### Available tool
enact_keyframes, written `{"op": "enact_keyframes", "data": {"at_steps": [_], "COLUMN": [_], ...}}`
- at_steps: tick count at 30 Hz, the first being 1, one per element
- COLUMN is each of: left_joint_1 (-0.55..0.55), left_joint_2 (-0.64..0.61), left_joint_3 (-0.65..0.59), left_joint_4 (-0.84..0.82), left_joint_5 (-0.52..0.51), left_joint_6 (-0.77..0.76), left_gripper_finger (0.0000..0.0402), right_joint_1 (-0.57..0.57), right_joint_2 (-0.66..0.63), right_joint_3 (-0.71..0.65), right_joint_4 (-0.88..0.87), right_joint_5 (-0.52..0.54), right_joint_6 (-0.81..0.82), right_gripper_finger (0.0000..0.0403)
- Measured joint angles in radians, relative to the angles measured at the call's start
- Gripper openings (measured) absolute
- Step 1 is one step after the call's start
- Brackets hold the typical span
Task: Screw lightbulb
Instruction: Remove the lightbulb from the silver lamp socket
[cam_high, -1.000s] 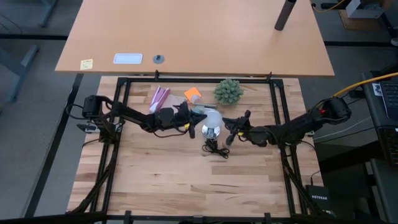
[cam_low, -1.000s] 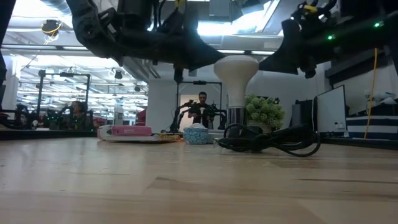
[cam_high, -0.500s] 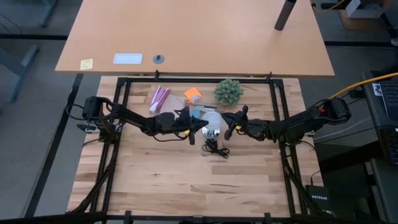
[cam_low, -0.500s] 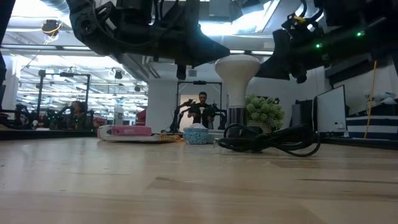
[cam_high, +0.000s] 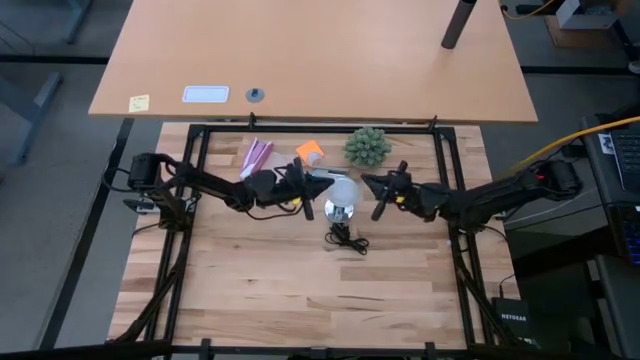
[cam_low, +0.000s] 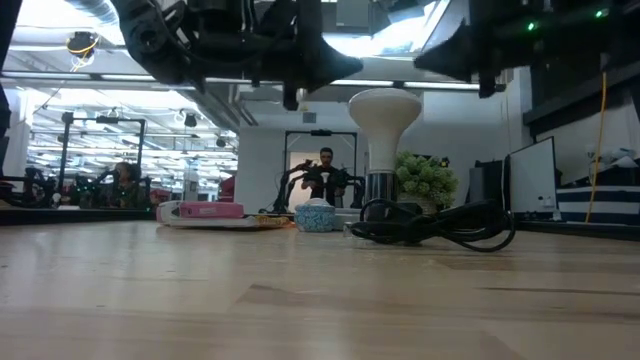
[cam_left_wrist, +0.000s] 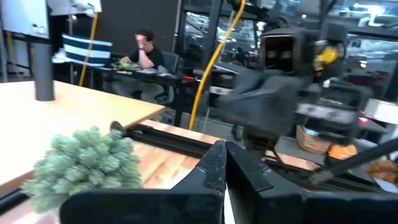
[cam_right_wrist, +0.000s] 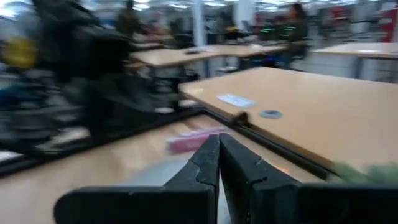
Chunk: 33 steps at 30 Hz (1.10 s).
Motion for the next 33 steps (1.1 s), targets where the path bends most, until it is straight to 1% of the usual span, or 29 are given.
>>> {"op": "enact_keyframes", "data": {"at_steps": [3, 7, 9, 11, 17, 19, 23, 27, 33], "left_joint_1": [0.025, 0.058, 0.072, 0.083, 0.089, 0.085, 0.078, 0.067, 0.042], "left_joint_2": [0.0, 0.0, 0.0, 0.0, -0.001, -0.001, -0.001, -0.001, -0.004], "left_joint_3": [0.0, 0.0, 0.001, 0.001, 0.0, 0.0, 0.0, 0.0, 0.001], "left_joint_4": [-0.004, -0.005, -0.029, -0.065, -0.18, -0.186, -0.185, -0.187, -0.202], "left_joint_5": [0.0, 0.0, 0.0, 0.0, 0.0, 0.0, 0.002, 0.029, 0.018], "left_joint_6": [-0.001, -0.001, -0.001, -0.001, -0.002, -0.002, -0.001, -0.001, -0.003], "left_gripper_finger": [0.0, 0.0, 0.0, 0.0, 0.0, 0.0, 0.0, 0.0, 0.0], "right_joint_1": [0.0, 0.0, 0.0, 0.002, 0.062, 0.086, 0.116, 0.117, 0.118], "right_joint_2": [-0.035, -0.034, -0.023, -0.008, 0.064, 0.083, 0.116, 0.13, 0.129], "right_joint_3": [0.0, 0.0, 0.0, 0.0, 0.0, 0.0, 0.0, 0.0, 0.0], "right_joint_4": [-0.004, -0.018, -0.043, -0.081, -0.094, -0.094, -0.085, -0.074, -0.099], "right_joint_5": [-0.124, -0.293, -0.34, -0.351, -0.29, -0.258, -0.161, -0.091, 0.025], "right_joint_6": [0.036, 0.112, 0.15, 0.179, 0.194, 0.194, 0.194, 0.191, 0.19], "right_gripper_finger": [0.0016, 0.0016, 0.0016, 0.0016, 0.0016, 0.0016, 0.0016, 0.0016, 0.0016]}}
